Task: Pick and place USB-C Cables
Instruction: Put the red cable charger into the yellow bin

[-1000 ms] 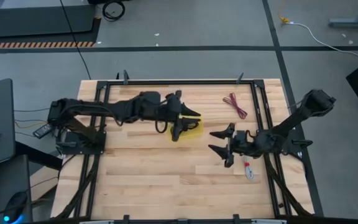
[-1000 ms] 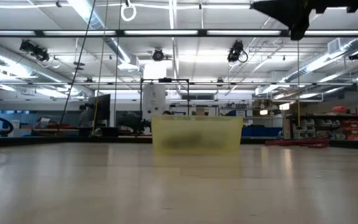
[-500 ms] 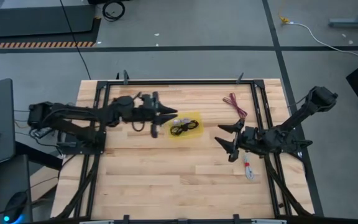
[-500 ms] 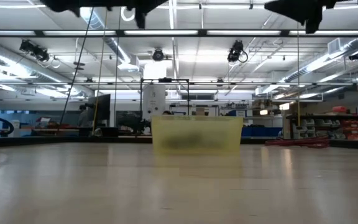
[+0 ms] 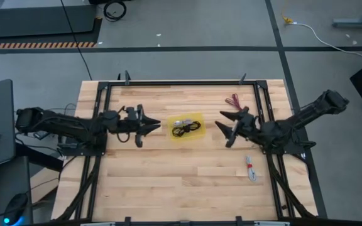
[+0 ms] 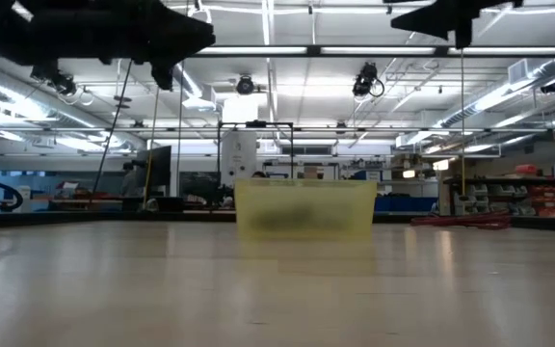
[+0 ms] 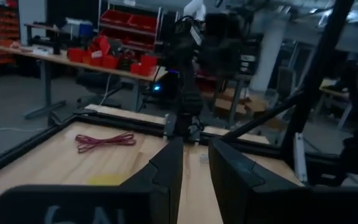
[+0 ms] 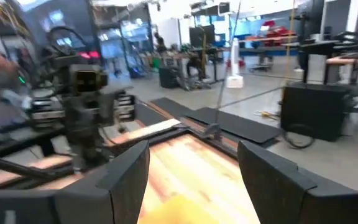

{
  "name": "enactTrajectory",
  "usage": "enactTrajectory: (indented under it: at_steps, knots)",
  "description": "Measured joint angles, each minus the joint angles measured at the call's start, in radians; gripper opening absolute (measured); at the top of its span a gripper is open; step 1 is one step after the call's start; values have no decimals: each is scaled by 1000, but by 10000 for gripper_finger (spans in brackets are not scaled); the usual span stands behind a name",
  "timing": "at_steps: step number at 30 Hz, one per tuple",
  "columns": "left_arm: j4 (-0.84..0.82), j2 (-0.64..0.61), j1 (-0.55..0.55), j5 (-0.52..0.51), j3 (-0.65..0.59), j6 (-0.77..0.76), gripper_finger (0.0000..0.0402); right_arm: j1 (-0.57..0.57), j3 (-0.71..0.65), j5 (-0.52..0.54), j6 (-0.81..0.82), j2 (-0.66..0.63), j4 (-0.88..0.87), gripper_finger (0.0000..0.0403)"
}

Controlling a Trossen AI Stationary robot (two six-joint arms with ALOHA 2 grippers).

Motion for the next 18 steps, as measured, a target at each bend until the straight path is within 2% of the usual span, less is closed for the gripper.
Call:
enactTrajectory:
  at_steps: [3,8,13,16,18]
  knots:
    - [72,0,-6,-3,-60,-25,84,-90,118,-68,13,0,-221,248]
    - [112,0,-23,-3,-124,-42,84,-268,320,-227,135,20,-688,248]
    - [161,0,-42,-8,-176,-41,84,-456,450,-330,195,36,-1090,248]
    - [188,0,-46,-10,-210,-41,84,-581,477,-375,195,31,-1226,248]
    - [209,0,-46,-14,-229,-42,84,-672,477,-448,186,34,-1279,248]
